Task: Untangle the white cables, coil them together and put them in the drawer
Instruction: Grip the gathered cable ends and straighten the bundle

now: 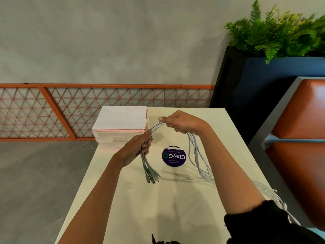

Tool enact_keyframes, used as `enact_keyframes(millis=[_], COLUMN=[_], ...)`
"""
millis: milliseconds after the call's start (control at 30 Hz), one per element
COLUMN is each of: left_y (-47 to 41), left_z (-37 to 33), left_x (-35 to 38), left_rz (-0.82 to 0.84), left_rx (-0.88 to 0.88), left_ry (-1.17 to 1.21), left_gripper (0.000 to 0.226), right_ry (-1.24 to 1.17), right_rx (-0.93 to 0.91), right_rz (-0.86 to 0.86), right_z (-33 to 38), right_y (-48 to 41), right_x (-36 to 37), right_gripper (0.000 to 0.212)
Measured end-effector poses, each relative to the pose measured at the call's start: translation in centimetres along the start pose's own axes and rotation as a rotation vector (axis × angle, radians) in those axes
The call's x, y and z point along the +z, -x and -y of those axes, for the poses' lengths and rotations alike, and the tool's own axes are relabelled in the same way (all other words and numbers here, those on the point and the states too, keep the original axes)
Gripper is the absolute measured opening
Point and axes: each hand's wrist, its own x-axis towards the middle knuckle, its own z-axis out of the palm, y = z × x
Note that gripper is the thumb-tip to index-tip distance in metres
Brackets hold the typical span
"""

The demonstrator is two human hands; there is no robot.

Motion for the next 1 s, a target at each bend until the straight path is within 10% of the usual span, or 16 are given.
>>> enact_keyframes(millis=[333, 567, 1000], left_y=[1.0, 0.0, 0.2], left_z=[2.1, 0.6, -0.8], left_x=[-0.7, -0.1, -0.7], left_rz=[-0.021, -0.124, -0.032], left_rx=[-0.086, -0.055, -0.061], left_ry=[-0.023, -0.037, -0.201], left_gripper=[0.066, 0.045, 0.047], right_ry=[-0.121, 0.414, 0.594], right_rx=[0.051, -0.204, -0.208], right_rz=[-0.075, -0.280, 0.190], right_z=[-1.9, -3.4, -2.0], right_y=[0.1, -1.4, -1.9], right_x=[-0.1, 1.6, 4.0], right_gripper=[0.045, 0.036, 0.032])
